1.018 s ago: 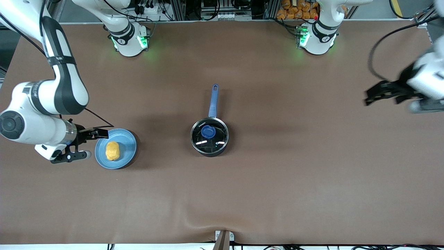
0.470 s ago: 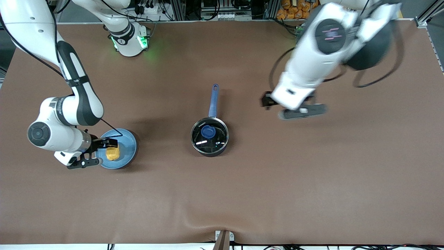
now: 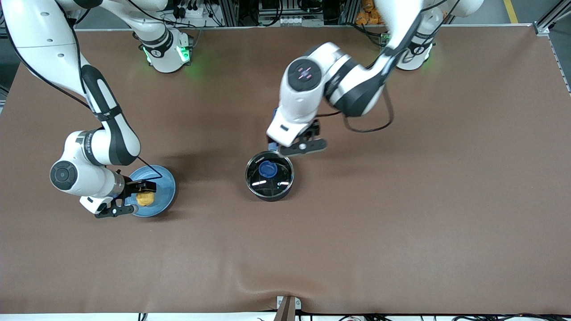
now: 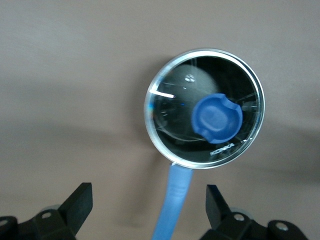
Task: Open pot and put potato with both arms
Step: 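Grasp the potato with the right gripper while the left gripper reaches the lid, then grasp the blue lid knob with the left gripper and lift the potato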
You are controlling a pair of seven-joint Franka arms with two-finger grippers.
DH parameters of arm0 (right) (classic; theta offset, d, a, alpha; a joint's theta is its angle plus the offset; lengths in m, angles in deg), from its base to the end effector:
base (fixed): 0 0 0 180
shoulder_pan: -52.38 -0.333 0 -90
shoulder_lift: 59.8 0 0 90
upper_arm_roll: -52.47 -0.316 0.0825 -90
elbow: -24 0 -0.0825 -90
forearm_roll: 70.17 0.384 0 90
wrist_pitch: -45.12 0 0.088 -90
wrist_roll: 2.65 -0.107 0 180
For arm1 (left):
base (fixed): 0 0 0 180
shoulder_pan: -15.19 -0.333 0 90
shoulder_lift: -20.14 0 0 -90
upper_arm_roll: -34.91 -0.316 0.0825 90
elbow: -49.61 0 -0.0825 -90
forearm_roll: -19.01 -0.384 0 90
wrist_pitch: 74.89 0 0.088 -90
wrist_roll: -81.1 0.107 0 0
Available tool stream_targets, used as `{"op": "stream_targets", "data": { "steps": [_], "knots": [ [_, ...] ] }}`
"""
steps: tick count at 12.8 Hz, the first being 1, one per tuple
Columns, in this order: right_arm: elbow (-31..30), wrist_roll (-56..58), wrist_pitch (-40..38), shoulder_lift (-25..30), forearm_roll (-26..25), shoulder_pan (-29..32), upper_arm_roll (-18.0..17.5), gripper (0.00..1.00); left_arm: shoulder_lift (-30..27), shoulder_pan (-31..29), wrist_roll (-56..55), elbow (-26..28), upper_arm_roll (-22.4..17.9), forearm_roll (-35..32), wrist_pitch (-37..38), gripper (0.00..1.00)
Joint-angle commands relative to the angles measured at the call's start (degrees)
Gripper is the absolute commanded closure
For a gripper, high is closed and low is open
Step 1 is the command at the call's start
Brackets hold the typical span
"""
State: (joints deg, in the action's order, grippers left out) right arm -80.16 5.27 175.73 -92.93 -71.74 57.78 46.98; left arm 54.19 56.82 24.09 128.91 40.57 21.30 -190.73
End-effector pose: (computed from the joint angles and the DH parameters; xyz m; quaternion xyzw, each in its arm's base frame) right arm 0.6381 -0.0032 0.2113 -0.9956 -0.0730 0.0555 0.0205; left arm 0.4991 -0.5231 0.3708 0.9935 0.1019 -0.0219 0.0461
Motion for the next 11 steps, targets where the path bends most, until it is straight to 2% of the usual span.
{"op": "stream_targets", "data": {
  "steps": [1, 3, 4, 6, 8, 9, 11],
  "knots": [
    [-0.16, 0.61, 2.02, -1.05, -0.89, 0.66, -0.57, 0.00, 4.97, 1.35, -3.27, -3.45, -1.08, -0.54, -4.45, 0.00],
    [-0.16, 0.61, 2.46, -1.41, -0.89, 0.66, -0.57, 0.00, 6.29, 5.20, -3.63, -3.54, -4.58, -2.72, -6.49, 0.00],
    [-0.16, 0.61, 2.55, -1.41, -0.89, 0.58, -0.57, 0.05, 6.91, 7.57, -3.63, -3.71, -7.12, -2.82, -6.93, 0.00],
    [-0.16, 0.61, 2.46, -1.32, -0.98, 0.40, -0.57, 0.39, 8.14, 9.87, -3.46, -4.58, -9.69, -2.91, -8.25, 0.00],
    [-0.16, 0.61, 2.37, -1.32, -0.98, 0.31, -0.57, 0.67, 10.07, 10.05, -3.54, -6.95, -9.96, -2.91, -8.69, 0.00],
    [-0.08, 0.61, 2.29, -1.32, -0.98, 0.22, -0.57, 0.75, 10.16, 9.97, -3.63, -7.23, -10.05, -2.91, -9.83, 0.00],
    [0.10, 0.61, 1.85, -1.32, -0.98, 0.14, -0.66, 0.80, 10.60, 9.97, -3.54, -7.23, -10.57, -2.91, -11.67, 0.00]
  ]
}}
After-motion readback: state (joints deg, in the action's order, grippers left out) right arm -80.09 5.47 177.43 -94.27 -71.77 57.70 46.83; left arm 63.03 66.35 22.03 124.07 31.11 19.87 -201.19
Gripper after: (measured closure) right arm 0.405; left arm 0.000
